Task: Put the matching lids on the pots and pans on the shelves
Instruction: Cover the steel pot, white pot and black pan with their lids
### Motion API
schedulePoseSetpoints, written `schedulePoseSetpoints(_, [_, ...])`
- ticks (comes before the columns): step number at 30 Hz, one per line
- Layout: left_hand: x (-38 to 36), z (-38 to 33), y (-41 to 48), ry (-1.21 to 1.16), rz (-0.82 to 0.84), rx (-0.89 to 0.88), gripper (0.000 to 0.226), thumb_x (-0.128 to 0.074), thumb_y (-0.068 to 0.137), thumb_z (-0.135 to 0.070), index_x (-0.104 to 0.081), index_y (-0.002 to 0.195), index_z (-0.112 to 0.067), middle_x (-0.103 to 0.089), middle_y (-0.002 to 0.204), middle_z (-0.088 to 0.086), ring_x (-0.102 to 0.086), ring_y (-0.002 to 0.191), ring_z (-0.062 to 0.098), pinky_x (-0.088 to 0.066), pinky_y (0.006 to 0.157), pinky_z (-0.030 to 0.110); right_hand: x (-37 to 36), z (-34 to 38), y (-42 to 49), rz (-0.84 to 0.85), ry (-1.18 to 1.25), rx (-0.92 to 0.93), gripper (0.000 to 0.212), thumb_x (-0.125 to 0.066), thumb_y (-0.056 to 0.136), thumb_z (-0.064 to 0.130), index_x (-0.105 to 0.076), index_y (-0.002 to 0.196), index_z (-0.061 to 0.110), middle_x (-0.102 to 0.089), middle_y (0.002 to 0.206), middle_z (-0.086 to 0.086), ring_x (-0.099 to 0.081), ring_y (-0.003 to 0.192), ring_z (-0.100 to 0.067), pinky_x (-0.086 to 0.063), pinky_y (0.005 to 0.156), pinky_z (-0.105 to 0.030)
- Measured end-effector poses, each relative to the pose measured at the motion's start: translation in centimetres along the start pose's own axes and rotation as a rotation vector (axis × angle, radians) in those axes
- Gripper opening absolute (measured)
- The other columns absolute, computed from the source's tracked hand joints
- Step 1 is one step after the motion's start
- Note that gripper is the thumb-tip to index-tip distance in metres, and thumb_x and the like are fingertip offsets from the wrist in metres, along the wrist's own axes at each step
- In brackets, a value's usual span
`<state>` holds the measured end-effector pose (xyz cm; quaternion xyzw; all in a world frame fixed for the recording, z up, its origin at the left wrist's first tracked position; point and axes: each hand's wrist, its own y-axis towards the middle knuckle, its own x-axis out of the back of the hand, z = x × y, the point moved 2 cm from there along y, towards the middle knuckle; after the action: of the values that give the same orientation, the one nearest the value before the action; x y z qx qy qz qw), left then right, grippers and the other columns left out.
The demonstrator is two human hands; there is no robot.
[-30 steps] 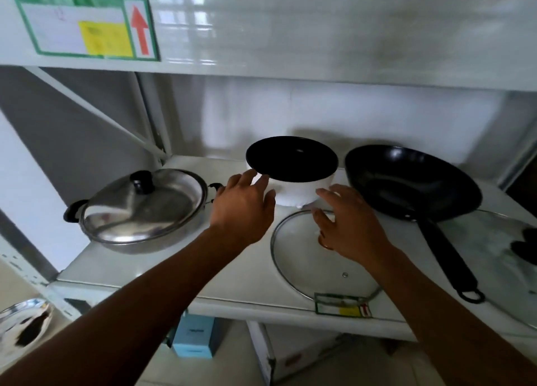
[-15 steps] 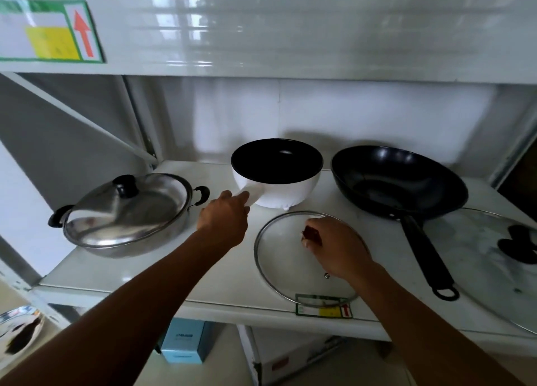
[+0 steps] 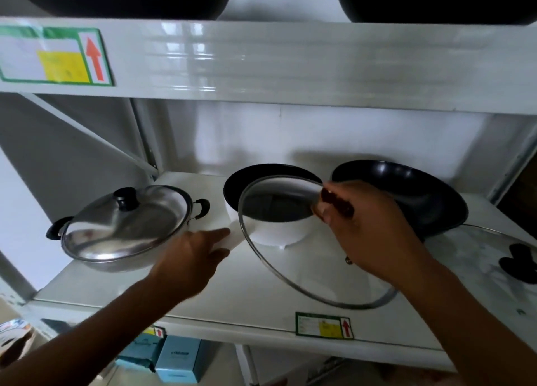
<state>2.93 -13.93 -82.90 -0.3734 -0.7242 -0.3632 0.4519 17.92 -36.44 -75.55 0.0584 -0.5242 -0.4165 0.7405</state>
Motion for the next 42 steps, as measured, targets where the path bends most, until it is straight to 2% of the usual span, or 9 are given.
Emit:
schedulePoseSetpoints(3, [0.4,-1.0,-3.5,-0.03,0.02,0.01,0.048,-0.057,0.089,-0.043,-0.048,0.135,-0.034,-0.072,0.098,-0.001,-0.06,0.062,0.006,-0.055,0.073,0.023,-1.5,-0.1,3.2,-0.015,-0.041,0.007,0.016,-0.056,0.092,0.029,-0.06,0.086,0.015,-0.059,0.083,-0.005,-0.058,0.078,-0.02,-0.049,0.072,-0.036])
schedulePoseSetpoints(8, [0.4,-3.0,-5.6,0.013,-0.027,-0.009,0.049,-0.047,0.088,-0.056,-0.041,0.135,-0.044,-0.064,0.106,-0.015,-0.063,0.088,0.009,-0.052,0.081,0.031,-6.9,-0.7,8.0,0.088,-0.168,0.027,0.014,-0.05,0.091,0.031,-0.053,0.087,0.018,-0.057,0.093,-0.013,-0.06,0.089,-0.036,-0.051,0.076,-0.043])
schedulePoseSetpoints(13, [0.5,-3.1,-5.2,-0.014,-0.065,-0.022,0.048,-0.044,0.091,-0.054,-0.041,0.137,-0.04,-0.062,0.111,-0.016,-0.062,0.091,0.009,-0.052,0.081,0.029,-10.7,-1.2,10.1,0.151,-0.226,0.026,0.012,-0.049,0.089,0.022,-0.056,0.087,0.013,-0.059,0.095,-0.021,-0.059,0.09,-0.041,-0.049,0.076,-0.043])
schedulePoseSetpoints(21, [0.5,-3.0,-5.2,0.015,-0.038,0.007,0.035,-0.045,0.091,-0.054,-0.057,0.119,-0.037,-0.066,0.099,-0.014,-0.063,0.082,0.009,-0.054,0.076,0.03,-12.3,-2.2,10.8,0.172,-0.306,0.014,0.017,-0.046,0.092,0.023,-0.057,0.097,0.011,-0.059,0.101,-0.023,-0.057,0.092,-0.043,-0.045,0.079,-0.043])
schedulePoseSetpoints(31, [0.3,-3.1,-4.7,0.093,-0.014,-0.002,0.034,-0.042,0.092,-0.052,-0.055,0.119,-0.036,-0.064,0.102,-0.013,-0.063,0.085,0.01,-0.053,0.076,0.029,-12.2,-1.9,11.1,0.181,-0.28,-0.037,0.015,-0.054,0.088,0.023,-0.058,0.097,0.013,-0.061,0.101,-0.019,-0.059,0.092,-0.04,-0.043,0.072,-0.036])
schedulePoseSetpoints(34, [0.5,-3.5,-4.5,0.15,-0.007,-0.023,0.036,-0.042,0.093,-0.051,-0.052,0.124,-0.036,-0.064,0.108,-0.012,-0.063,0.09,0.009,-0.052,0.078,0.026,-12.1,-1.7,10.7,0.172,-0.258,-0.072,0.019,-0.053,0.09,0.023,-0.058,0.106,0.013,-0.061,0.106,-0.018,-0.059,0.096,-0.039,-0.045,0.076,-0.037])
schedulePoseSetpoints(36, [0.7,-4.3,-4.3,0.276,0.008,-0.048,0.035,-0.048,0.091,-0.048,-0.058,0.12,-0.032,-0.066,0.112,-0.009,-0.064,0.098,0.014,-0.053,0.082,0.031,-11.8,-1.6,10.1,0.185,-0.247,-0.082,0.024,-0.051,0.093,0.026,-0.055,0.114,0.014,-0.059,0.113,-0.018,-0.059,0.103,-0.039,-0.045,0.079,-0.038])
schedulePoseSetpoints(39, [0.7,-6.9,-3.4,0.407,-0.092,-0.096,0.034,-0.064,0.08,-0.045,-0.07,0.106,-0.024,-0.072,0.112,0.004,-0.066,0.106,0.026,-0.053,0.084,0.046,-10.2,-1.9,7.9,0.193,-0.211,-0.109,0.048,-0.046,0.096,0.038,-0.039,0.141,0.021,-0.043,0.144,-0.014,-0.045,0.127,-0.039,-0.044,0.099,-0.047])
schedulePoseSetpoints(42, [0.6,-11.1,-2.7,0.249,-0.149,-0.122,0.042,-0.044,0.09,-0.05,-0.055,0.125,-0.029,-0.065,0.123,-0.002,-0.061,0.113,0.02,-0.051,0.09,0.041,-6.5,-3.0,4.8,0.137,-0.228,-0.062,0.059,-0.048,0.094,0.041,-0.032,0.147,0.019,-0.036,0.152,-0.009,-0.037,0.135,-0.036,-0.038,0.109,-0.048])
